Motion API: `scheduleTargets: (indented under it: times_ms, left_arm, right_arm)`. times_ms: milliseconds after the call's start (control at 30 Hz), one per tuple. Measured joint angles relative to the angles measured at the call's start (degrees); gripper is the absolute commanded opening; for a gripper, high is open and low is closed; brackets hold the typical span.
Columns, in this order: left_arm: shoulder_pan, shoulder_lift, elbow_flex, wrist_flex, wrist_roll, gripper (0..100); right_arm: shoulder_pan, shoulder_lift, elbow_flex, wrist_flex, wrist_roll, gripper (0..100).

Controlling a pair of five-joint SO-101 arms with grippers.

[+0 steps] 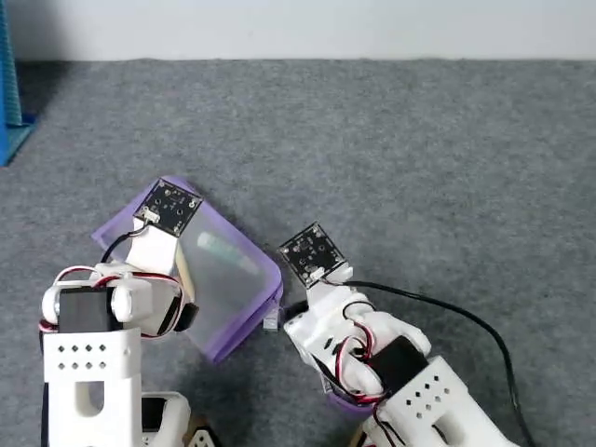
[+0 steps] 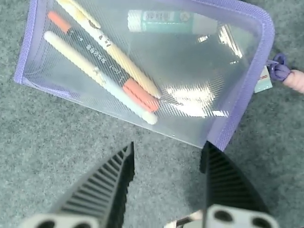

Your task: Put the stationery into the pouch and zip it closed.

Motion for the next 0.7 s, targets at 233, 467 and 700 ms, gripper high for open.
scheduleTargets:
  times_ms: [233,467,700]
  left_arm:
    - [0.0,0.0,0.0,0.0,0.0,22]
    - [0.0,0.0,0.0,0.0,0.0,22]
    - [0.0,0.0,0.0,0.0,0.0,22]
  right_arm:
    - [-2.5,10.6,0.0,0.3,-3.7,16.9]
    - [-4.0,22.7,-0.1,-4.9,-6.2,12.8]
    - [-4.0,34.8,-0.2,-13.1,-6.2,12.4]
